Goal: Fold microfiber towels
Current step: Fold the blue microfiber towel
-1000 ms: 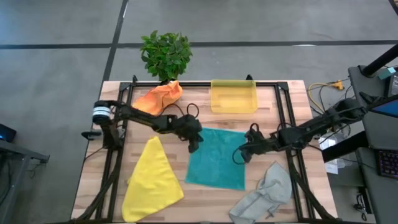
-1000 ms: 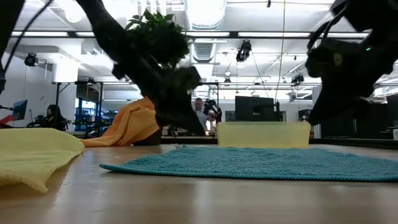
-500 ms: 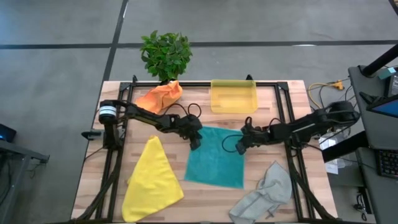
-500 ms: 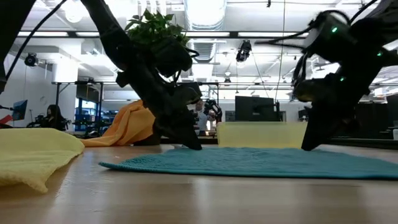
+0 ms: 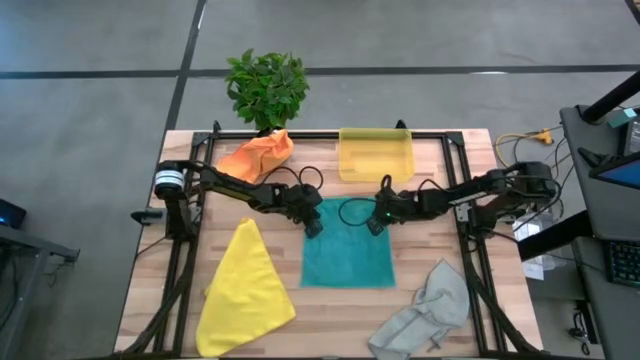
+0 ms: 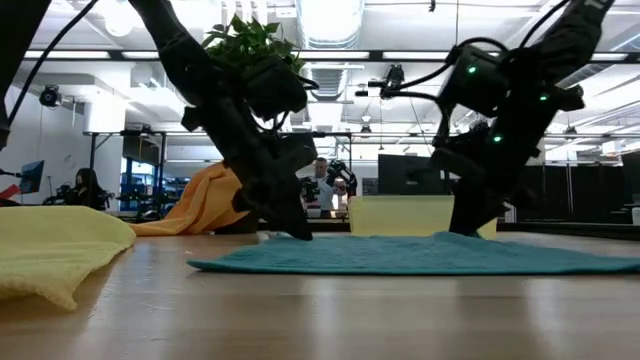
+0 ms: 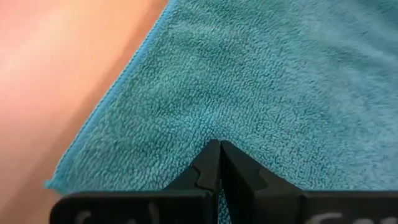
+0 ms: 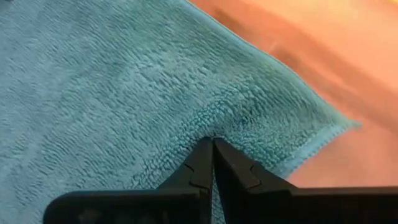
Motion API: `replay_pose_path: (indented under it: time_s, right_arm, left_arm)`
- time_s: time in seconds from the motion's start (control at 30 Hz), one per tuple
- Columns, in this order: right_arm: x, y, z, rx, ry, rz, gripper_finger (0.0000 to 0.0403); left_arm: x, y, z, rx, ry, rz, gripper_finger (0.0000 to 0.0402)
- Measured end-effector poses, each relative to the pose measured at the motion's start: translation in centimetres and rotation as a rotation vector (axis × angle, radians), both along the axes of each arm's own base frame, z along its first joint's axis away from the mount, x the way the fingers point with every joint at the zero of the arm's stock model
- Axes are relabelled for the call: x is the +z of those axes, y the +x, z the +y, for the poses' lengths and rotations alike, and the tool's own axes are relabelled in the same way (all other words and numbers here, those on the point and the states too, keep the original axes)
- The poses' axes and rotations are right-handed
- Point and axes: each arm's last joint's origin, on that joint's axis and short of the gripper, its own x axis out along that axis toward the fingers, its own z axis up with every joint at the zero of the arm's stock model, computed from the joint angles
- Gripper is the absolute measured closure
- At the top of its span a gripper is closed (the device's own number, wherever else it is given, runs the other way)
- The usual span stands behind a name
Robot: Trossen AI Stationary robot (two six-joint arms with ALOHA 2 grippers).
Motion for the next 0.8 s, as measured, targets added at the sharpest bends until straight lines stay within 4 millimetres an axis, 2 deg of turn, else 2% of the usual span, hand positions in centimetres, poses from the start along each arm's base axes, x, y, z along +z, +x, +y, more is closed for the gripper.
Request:
replay_pose_path:
  time_s: [0.27,0.43,0.63,0.8]
  right_arm:
    - [0.5,-0.1,-1.1,0.024,-0.034,0.024,0.0394]
    - [1.7,-0.2,-1.1,0.053,-0.072,-0.021,0.0394]
    - [4.8,-0.9,-0.9,0.151,-0.157,-0.126,0.0394]
    - [8.0,-2.1,0.7,0.373,-0.128,-0.296,0.0394]
  left_arm:
    - [0.8,-0.7,0.2,0.018,0.060,0.027,0.0402]
    - [1.4,-0.8,0.3,0.022,0.065,0.011,0.0401]
    - [3.7,-1.1,0.3,-0.040,0.117,-0.044,0.0401]
    - [6.7,-2.4,-0.5,-0.223,0.080,-0.099,0.0401]
